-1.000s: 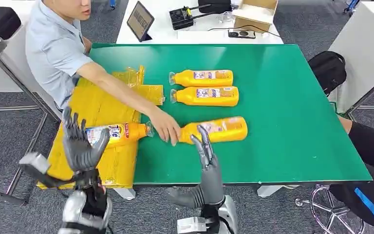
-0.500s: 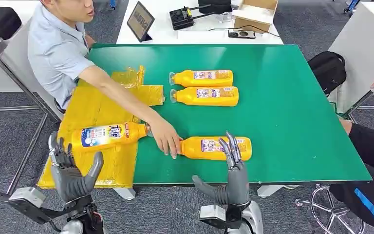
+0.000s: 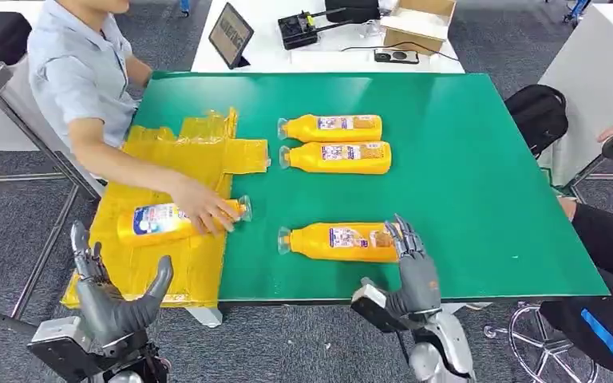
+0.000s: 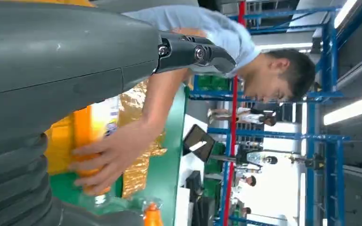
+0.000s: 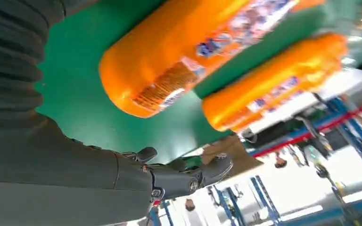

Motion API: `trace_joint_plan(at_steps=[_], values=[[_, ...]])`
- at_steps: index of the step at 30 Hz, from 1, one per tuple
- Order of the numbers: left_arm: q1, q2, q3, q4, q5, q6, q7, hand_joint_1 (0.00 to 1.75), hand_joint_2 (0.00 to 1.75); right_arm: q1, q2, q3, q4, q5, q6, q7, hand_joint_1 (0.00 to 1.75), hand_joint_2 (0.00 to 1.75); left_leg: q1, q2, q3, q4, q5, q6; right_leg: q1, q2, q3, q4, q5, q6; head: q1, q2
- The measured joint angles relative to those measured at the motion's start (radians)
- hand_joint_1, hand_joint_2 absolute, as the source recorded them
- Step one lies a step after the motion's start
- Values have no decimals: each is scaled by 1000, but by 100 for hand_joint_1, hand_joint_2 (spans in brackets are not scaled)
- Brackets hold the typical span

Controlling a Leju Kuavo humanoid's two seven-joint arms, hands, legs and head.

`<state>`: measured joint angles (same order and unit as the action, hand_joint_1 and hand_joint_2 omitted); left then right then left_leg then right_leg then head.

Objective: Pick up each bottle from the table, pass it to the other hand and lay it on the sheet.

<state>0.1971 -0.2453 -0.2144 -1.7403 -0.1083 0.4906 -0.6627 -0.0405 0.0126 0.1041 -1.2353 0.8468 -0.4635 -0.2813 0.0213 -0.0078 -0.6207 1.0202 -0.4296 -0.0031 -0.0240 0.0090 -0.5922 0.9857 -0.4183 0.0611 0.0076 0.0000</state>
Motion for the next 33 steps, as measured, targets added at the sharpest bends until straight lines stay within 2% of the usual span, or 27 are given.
trace_joint_plan(at_steps=[3, 6, 14, 22, 33], values=[[-4, 0, -1, 0, -22, -1, 23, 0, 175, -32, -20, 0, 36, 57, 39, 78, 0, 175, 0, 0, 0, 0, 0, 0, 0, 0, 0, 0, 0, 0, 0, 0], [-5, 0, -1, 0, -31, -2, 32, 0, 175, -54, -39, 0, 64, 79, 50, 104, 0, 175, 0, 0, -1, 0, 0, 0, 0, 0, 0, 0, 0, 0, 0, 0], [-25, -2, 2, 39, -69, 10, 85, 0, 175, -114, -46, 2, 135, 77, 74, 101, 0, 175, 0, 0, -1, 0, 0, 0, 0, 0, 0, 0, 0, 0, 0, 0], [-62, -10, -3, 94, -69, -9, 110, 0, 175, -248, -25, 51, 300, 129, 76, 123, 0, 175, 0, 0, 0, 0, 0, 0, 0, 0, 0, 0, 0, 0, 0, 0], [-101, -11, -5, 154, -37, -40, 139, 0, 175, -368, 3, 108, 481, 129, 117, 110, 0, 175, 0, 0, 0, 0, 0, 0, 0, 0, 0, 0, 0, 0, 0, 0]])
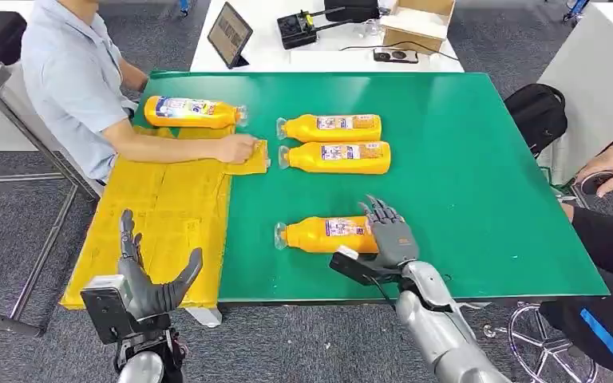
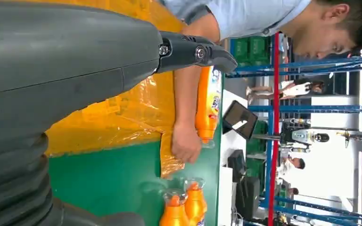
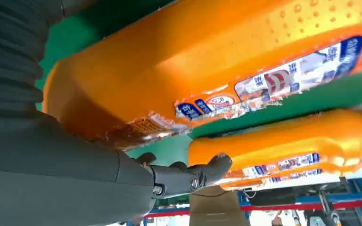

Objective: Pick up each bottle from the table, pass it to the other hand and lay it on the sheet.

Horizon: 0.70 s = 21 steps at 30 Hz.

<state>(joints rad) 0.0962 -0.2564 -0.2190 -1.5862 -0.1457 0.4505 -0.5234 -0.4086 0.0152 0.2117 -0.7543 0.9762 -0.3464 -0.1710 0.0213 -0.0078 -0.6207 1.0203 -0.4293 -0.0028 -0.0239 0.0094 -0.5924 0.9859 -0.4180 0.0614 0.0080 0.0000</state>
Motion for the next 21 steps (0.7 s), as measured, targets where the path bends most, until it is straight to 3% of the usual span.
trace_joint_plan(at_steps=[5, 6, 7, 8, 9, 18, 21], values=[[-1, -1, 4, 8, 5, 0, 21, 0, 175, -56, 8, 32, 67, 44, 75, 113, 0, 175, 0, 4, 5, 0, -1, 0, 0, 1, 3, 0, 0, 0, 0, 0], [-1, -1, 5, 8, 1, 0, 27, 0, 175, -68, 8, 42, 81, 57, 92, 144, 42, 175, 0, 4, 6, 0, -1, 0, 0, 2, 4, 0, 0, 0, 0, 0], [-1, -1, 7, 8, -2, 0, 33, 0, 175, -81, 8, 52, 91, 69, 109, 175, 140, 175, 0, 4, 8, 0, -1, 0, 0, 2, 5, -1, 0, 0, 0, 0], [-1, -2, 9, 8, -5, 0, 38, 0, 175, -90, 8, 60, 99, 78, 125, 197, 140, 175, 0, 4, 10, 0, -2, -1, 0, 2, 7, -1, 0, -1, 0, 0], [-1, -3, 12, 9, -10, -2, 45, 0, 175, -100, 8, 71, 109, 90, 144, 217, 175, 175, 0, 4, 13, 0, -2, -1, 0, 2, 7, -1, 0, -1, 0, 0], [1, -7, 29, 10, -8, -23, 55, 0, 175, -132, -3, 123, 140, 99, 196, 233, 175, 175, 0, 4, 20, 0, -3, 2, 0, 2, 8, -1, -1, 0, 0, 0], [1, -7, 34, 10, 1, -33, 54, 0, 175, -139, -11, 126, 140, 66, 213, 200, 175, 175, 0, 4, 20, 0, -2, 2, 0, 2, 18, -1, -1, 0, 0, 0]])
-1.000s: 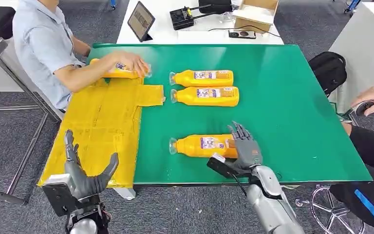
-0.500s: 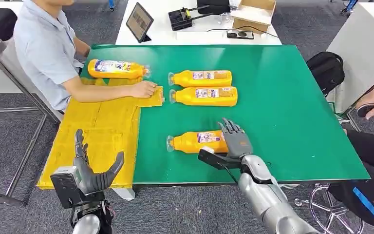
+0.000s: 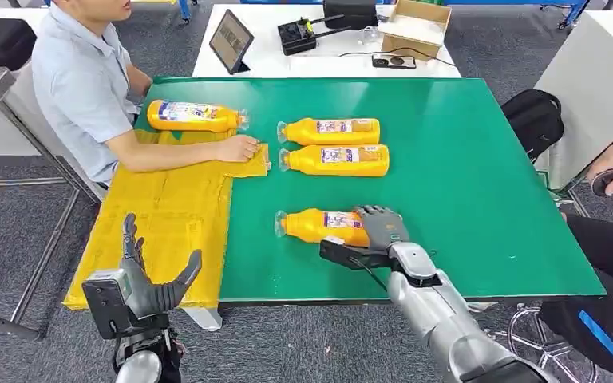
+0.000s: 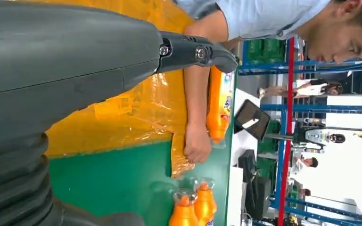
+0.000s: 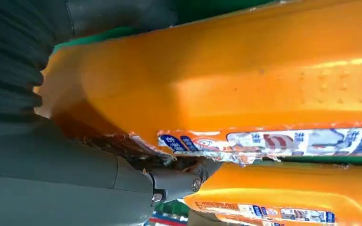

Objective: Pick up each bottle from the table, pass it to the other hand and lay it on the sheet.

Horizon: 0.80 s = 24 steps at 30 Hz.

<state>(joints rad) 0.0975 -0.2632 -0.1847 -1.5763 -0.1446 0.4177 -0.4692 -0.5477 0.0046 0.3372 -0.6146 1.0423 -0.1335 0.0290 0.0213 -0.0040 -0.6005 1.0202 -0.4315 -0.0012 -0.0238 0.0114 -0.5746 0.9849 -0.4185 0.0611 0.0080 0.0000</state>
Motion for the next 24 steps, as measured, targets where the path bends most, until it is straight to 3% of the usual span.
trace_joint_plan(at_steps=[5, 12, 18, 24], values=[[-1, 0, 2, 6, 25, -12, -16, 0, 175, 0, -22, -10, 0, -147, 63, -132, 175, 175, 0, 0, 1, 0, -2, -1, 0, 0, 0, -1, 0, 0, 1, 0], [-2, 0, 0, 16, 53, -13, -29, 0, 175, 17, -35, -23, -5, -272, 37, -227, 175, 175, 0, 1, 4, 0, -4, -1, 1, 2, -2, -2, -1, 0, 0, 0], [2, 0, -7, 23, 139, -47, -29, 0, 175, 119, -13, -68, -120, -484, -38, -402, 175, 175, 0, 1, 0, 0, -2, -1, 1, 2, 0, -1, 0, 0, 0, 0], [8, 8, -52, 60, 173, -162, -2, 0, 175, 234, 44, -104, -323, -610, -124, -519, 175, 175, 0, 0, -11, 0, -1, 0, 0, 1, -8, 0, 0, 0, 0, 0]])
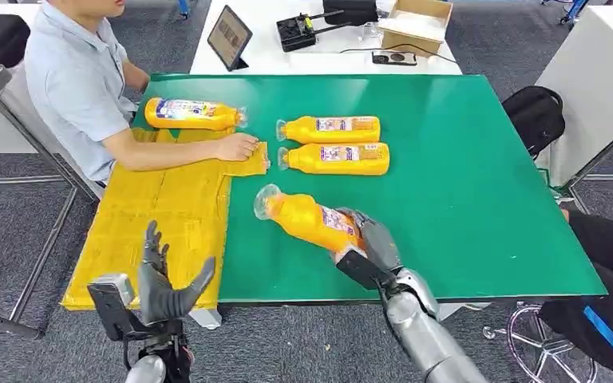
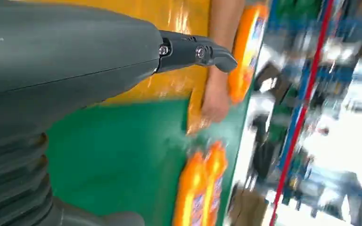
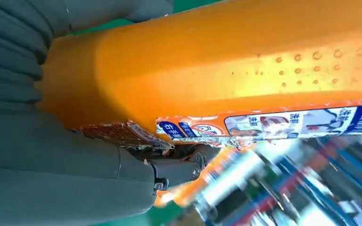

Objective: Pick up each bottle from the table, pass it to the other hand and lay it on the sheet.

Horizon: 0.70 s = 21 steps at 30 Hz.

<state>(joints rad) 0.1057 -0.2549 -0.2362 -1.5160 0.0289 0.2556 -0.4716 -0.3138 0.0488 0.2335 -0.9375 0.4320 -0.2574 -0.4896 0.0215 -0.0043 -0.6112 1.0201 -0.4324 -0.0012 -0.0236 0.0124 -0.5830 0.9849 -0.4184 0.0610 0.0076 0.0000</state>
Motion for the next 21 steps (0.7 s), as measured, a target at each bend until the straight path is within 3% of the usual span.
trace_joint_plan(at_steps=[3, 8, 21], values=[[8, 25, -57, 21, 9, -135, 8, 0, 175, 22, 17, -10, -88, -51, -22, -71, 175, 175, 0, 0, -3, 0, 0, 0, 0, 0, -3, 0, 0, 0, 0, 0], [12, 55, -121, 39, -10, -198, -13, 0, 175, 47, 49, -12, -177, -103, -21, -112, 175, 175, 0, -1, -6, 0, 0, 0, 0, -1, -6, 0, 0, 0, 0, 0], [-3, 47, -139, -33, 105, -158, -8, 0, 175, 64, 151, 137, -131, -81, 19, -107, 175, 175, 0, 0, -7, 0, 0, 0, 0, -1, -7, 0, 0, 0, 0, 0]])
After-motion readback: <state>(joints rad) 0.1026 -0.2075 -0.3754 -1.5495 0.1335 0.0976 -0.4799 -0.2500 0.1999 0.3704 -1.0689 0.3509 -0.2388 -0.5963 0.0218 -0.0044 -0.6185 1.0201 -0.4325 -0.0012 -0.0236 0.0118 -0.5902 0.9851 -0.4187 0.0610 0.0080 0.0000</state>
